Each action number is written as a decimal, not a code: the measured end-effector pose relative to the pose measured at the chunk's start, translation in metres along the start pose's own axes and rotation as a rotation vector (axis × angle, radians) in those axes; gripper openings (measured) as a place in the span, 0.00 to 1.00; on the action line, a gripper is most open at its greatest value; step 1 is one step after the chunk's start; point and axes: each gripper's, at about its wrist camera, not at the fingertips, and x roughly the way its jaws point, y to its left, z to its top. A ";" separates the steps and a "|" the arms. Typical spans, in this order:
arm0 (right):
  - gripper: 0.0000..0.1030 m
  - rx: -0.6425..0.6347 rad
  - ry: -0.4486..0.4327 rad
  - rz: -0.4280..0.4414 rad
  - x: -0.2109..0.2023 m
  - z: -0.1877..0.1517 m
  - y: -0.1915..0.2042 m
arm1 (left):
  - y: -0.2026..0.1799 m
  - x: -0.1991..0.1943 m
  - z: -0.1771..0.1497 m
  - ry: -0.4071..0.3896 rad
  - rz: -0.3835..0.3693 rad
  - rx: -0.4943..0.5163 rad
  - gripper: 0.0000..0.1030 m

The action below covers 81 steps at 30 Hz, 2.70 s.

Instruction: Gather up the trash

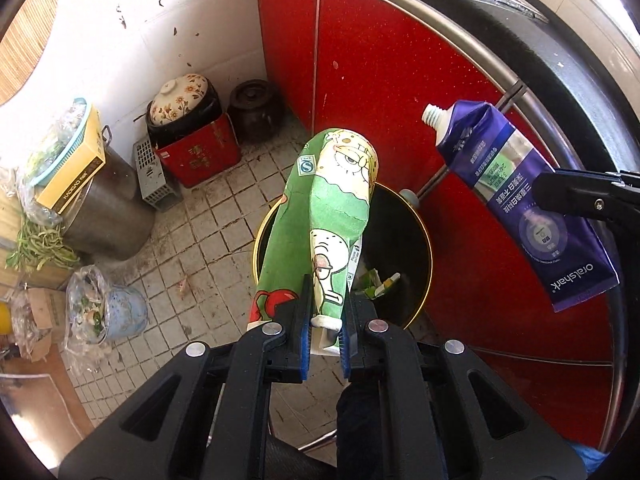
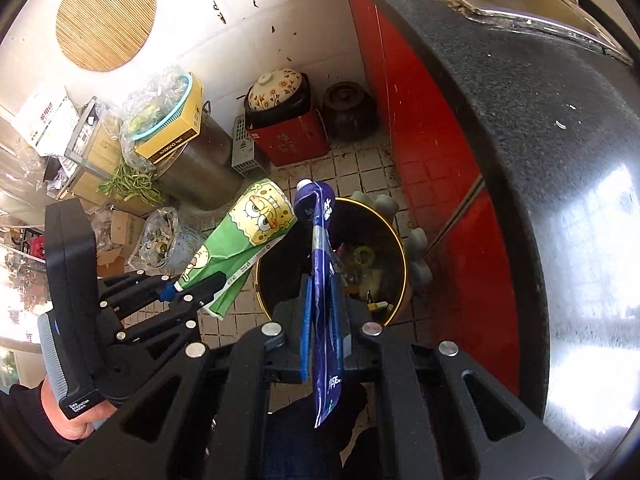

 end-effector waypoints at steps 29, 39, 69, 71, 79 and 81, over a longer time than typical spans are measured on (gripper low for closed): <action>0.87 0.108 -0.202 -0.071 -0.134 -0.039 -0.043 | -0.041 -0.068 0.018 -0.075 -0.011 0.071 0.90; 0.91 0.596 -0.447 -0.448 -0.311 -0.202 -0.171 | -0.236 -0.134 0.054 -0.153 -0.258 0.456 0.90; 0.91 1.206 -0.561 -0.809 -0.443 -0.470 -0.228 | -0.493 -0.195 0.013 -0.193 -0.401 0.938 0.90; 0.91 1.207 -0.561 -0.808 -0.444 -0.469 -0.229 | -0.492 -0.196 0.014 -0.194 -0.403 0.936 0.90; 0.91 1.201 -0.551 -0.788 -0.440 -0.467 -0.237 | -0.492 -0.197 0.016 -0.194 -0.404 0.932 0.90; 0.91 1.202 -0.549 -0.784 -0.439 -0.467 -0.238 | -0.491 -0.197 0.017 -0.192 -0.403 0.930 0.90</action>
